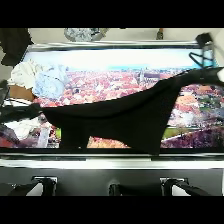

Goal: Fold the shirts.

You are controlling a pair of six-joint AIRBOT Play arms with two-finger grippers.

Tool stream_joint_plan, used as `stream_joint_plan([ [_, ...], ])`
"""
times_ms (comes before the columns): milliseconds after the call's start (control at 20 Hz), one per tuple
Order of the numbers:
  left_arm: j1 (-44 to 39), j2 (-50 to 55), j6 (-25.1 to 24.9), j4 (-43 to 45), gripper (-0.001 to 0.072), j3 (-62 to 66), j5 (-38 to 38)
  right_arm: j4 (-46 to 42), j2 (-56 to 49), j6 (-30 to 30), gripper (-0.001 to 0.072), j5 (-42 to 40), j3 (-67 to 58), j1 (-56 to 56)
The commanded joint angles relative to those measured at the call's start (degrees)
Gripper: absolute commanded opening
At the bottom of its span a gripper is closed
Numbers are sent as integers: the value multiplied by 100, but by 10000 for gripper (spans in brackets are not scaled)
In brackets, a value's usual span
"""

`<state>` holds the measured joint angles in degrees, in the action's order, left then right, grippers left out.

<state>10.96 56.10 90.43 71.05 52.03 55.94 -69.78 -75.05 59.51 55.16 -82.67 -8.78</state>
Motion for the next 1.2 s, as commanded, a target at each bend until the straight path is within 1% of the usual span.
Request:
stream_joint_plan([
  [0,-170,1766,-44,-273,27,210,-632,1574,-1320,254,43,-1276,133,4],
  [100,-173,2590,-46,-494,28,855,-588,2151,-1725,330,43,-1410,133,4],
  [150,-175,2903,-46,-603,28,1172,-588,2269,-1875,330,43,-1416,133,15],
  [250,-175,3287,-44,-791,28,1676,-603,2214,-2035,304,43,-1353,133,50],
  [300,-175,3401,-46,-809,29,1880,-603,2218,-2050,238,62,-1370,133,50],
  [350,-166,3458,-63,-802,92,2079,-584,2221,-2013,240,263,-1342,120,35],
  [400,-118,3447,-240,-800,350,2275,-450,2221,-1912,122,580,-1215,63,-46],
  [450,-26,3427,-474,-693,591,2518,-129,2138,-1764,-166,692,-962,-39,-149],
  [500,103,3407,-586,-365,602,2800,365,1906,-1593,-455,691,-553,-184,-293],
  [600,369,3373,-608,455,592,3110,1394,994,-1220,-525,687,470,-398,-752],
  [650,505,3333,-605,691,592,3062,1792,597,-1082,-509,686,1012,-396,-999],
  [700,640,3298,-605,710,591,2900,2083,236,-1010,-507,681,1773,-396,-1255],
  [750,752,3241,-605,570,592,2579,2216,-33,-1010,-511,657,2374,-361,-1447],
  [800,809,3176,-632,343,591,2188,2199,-247,-1008,-516,657,2833,-234,-1589],
  [900,815,3058,-1082,-439,590,1296,1858,-369,-1008,-629,658,3307,101,-1679],
  [950,785,3045,-1257,-798,590,964,1646,-356,-1008,-667,663,3359,264,-1663],
  [1000,739,3049,-1325,-1084,590,704,1397,-240,-1008,-660,667,3340,435,-1628],
  [1100,603,3053,-1355,-1528,590,339,855,-175,-1014,-651,674,3259,706,-1558],
  [1150,518,3067,-1353,-1606,590,254,675,-179,-1014,-627,678,3195,828,-1541],
])
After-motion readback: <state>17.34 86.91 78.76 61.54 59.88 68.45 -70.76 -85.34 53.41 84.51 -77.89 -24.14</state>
